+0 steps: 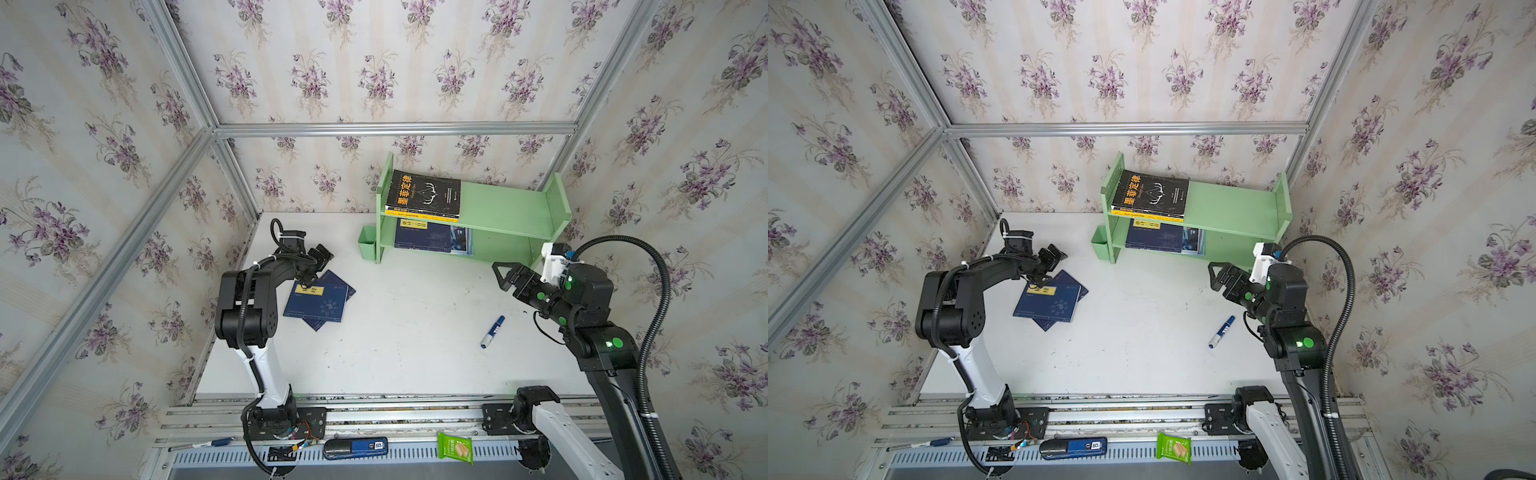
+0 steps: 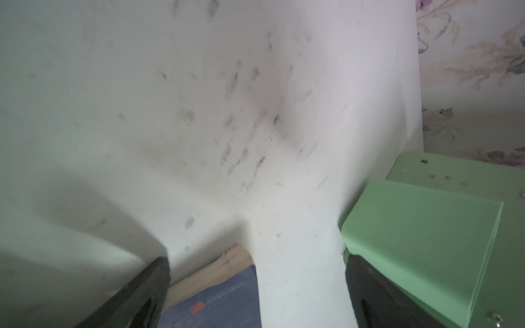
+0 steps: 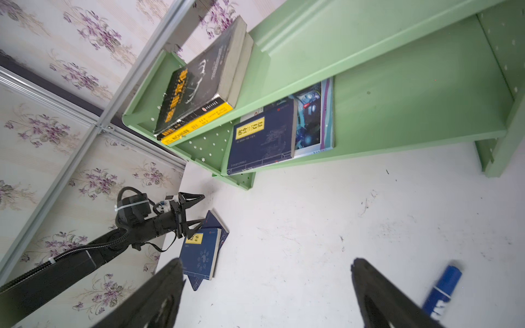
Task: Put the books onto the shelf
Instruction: 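Move the left gripper to the dark-blue books on the table while the right gripper lowers, then reach the right gripper across to the dark-blue book's edge beside the left gripper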
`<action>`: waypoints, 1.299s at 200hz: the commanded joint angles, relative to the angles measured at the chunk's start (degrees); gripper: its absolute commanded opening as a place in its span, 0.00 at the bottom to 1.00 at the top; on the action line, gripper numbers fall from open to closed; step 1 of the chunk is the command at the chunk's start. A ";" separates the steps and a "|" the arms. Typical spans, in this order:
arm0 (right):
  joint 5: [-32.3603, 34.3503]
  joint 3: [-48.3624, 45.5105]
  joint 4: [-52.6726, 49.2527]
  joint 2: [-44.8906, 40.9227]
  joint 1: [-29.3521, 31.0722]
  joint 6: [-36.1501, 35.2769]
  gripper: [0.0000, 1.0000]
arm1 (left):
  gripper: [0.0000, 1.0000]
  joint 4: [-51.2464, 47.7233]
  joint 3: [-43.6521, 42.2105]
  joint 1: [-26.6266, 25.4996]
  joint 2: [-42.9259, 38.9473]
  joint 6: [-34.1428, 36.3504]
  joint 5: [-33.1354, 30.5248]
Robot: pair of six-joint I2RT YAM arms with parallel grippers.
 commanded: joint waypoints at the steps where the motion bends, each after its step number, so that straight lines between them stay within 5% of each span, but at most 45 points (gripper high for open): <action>1: -1.51 -1.23 0.65 -0.28 -0.02 -0.05 0.94 | 0.99 -1.08 -2.55 -2.03 -1.46 -0.90 1.31; 85: -6.32 -5.56 4.95 0.73 0.00 1.55 0.94 | 0.99 11.54 -14.90 -10.74 -11.89 -2.38 5.29; 137: -11.33 -9.01 11.66 4.52 2.27 2.68 0.90 | 0.99 2.46 -17.29 -9.04 -31.04 7.13 -4.99; 188: -0.46 -5.02 13.68 15.33 19.23 -1.60 0.90 | 0.99 -0.28 -29.00 0.56 -35.92 4.76 -6.85; 260: 1.31 6.68 29.97 47.32 39.04 -3.34 0.81 | 0.99 0.90 -37.17 1.41 -42.01 4.09 -6.97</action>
